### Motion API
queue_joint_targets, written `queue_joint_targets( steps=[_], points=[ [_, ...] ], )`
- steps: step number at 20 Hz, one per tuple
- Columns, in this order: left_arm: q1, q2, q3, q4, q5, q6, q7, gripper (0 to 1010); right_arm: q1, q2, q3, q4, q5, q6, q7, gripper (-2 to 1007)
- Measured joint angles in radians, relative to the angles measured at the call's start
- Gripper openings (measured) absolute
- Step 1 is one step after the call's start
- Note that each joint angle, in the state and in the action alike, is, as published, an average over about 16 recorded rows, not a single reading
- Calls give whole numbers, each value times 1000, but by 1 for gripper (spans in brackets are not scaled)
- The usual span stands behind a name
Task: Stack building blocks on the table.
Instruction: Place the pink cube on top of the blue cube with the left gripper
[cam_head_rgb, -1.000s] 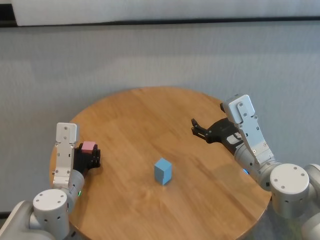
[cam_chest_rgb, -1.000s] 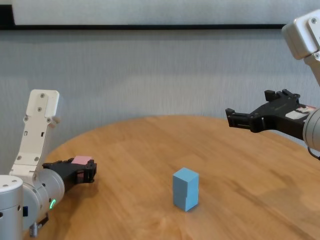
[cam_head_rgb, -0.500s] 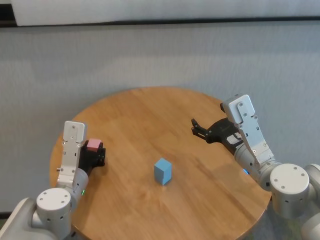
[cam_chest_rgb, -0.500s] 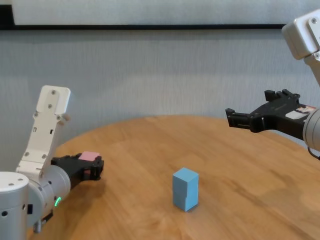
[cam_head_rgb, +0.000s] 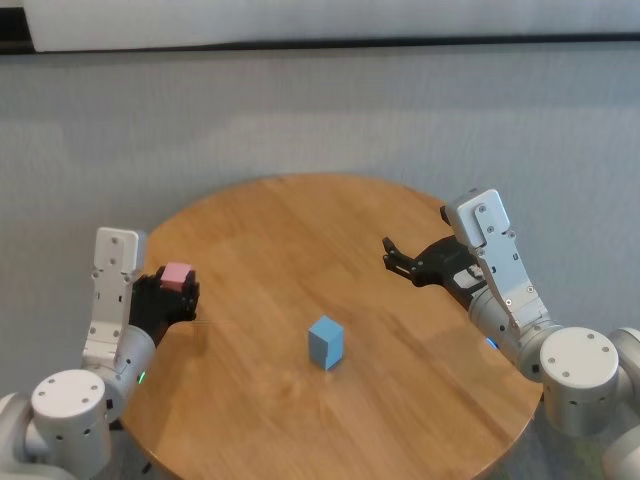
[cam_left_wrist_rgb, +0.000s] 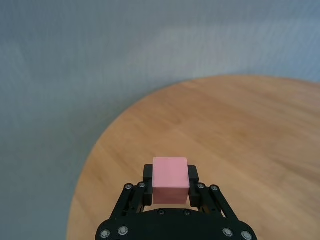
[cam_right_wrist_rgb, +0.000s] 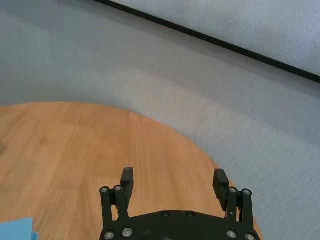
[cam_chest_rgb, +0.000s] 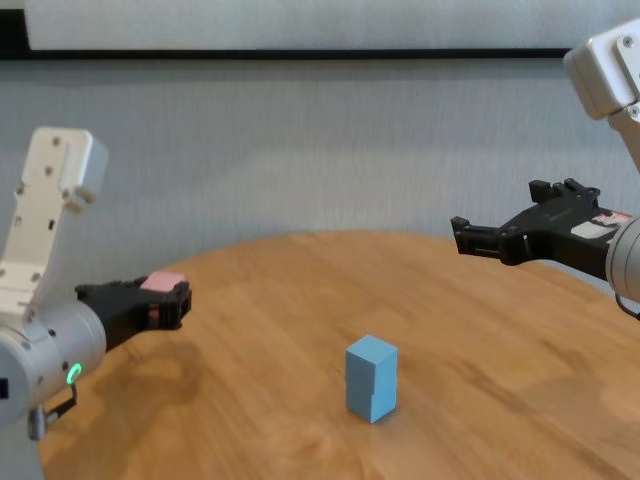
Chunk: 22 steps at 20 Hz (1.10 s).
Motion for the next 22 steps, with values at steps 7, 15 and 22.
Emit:
queue_joint_targets(
  steps=[7,15,22],
  points=[
    [80,5,13,-162,-55,59,-51,406,0,0,0,0,0,0,0,1005],
    [146,-1,44,-279,-100,103,-78,406,0,0,0,0,0,0,0,1005],
    [165,20,72,-312,-126,119,-119,406,0,0,0,0,0,0,0,1005]
  ],
)
